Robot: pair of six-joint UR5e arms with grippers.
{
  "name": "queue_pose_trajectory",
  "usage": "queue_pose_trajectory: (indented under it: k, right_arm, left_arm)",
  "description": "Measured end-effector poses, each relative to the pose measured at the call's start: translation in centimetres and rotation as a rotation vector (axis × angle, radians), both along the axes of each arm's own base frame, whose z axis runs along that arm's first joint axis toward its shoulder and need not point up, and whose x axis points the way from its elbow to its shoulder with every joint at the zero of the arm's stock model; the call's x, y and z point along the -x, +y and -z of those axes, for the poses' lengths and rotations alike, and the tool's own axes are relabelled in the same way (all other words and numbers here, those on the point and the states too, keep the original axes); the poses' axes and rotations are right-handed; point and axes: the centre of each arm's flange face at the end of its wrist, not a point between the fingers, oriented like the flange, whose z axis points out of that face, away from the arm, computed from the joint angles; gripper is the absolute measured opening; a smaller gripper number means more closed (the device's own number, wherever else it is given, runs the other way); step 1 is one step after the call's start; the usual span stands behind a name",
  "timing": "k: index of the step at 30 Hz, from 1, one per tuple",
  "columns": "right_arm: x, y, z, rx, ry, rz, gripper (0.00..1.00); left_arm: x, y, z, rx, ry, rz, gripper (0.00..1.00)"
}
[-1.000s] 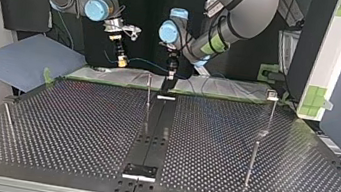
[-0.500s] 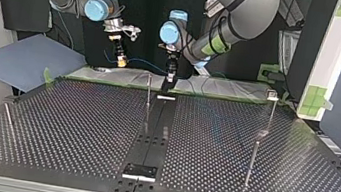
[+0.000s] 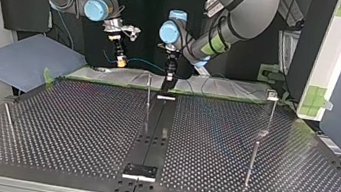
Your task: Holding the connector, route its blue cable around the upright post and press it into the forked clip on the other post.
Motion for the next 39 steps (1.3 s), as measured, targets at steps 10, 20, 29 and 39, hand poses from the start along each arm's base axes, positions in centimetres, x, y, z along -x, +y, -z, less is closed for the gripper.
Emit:
queue_pose_trajectory:
  k: [10, 20, 29, 39]
  right_arm:
    - [0.3, -0.2, 0.0, -0.001, 0.0, 0.018, 0.0]
    - [0.5, -0.4, 0.0, 0.0, 0.0, 0.027, 0.0]
    - [1.0, -0.9, -0.1, 0.003, -0.004, 0.052, 0.0]
    - [1.3, -1.7, -0.3, 0.009, -0.013, 0.064, 0.0]
  left_arm:
    - [0.1, 0.0, 0.0, -0.028, -0.003, -0.002, 0.0]
    - [0.0, -0.2, -0.1, -0.036, -0.007, 0.01, 0.0]
    - [-0.3, -0.6, -0.4, -0.057, -0.015, 0.018, 0.0]
    - [-0.5, -2.3, -1.0, -0.04, -0.016, 0.061, 0.0]
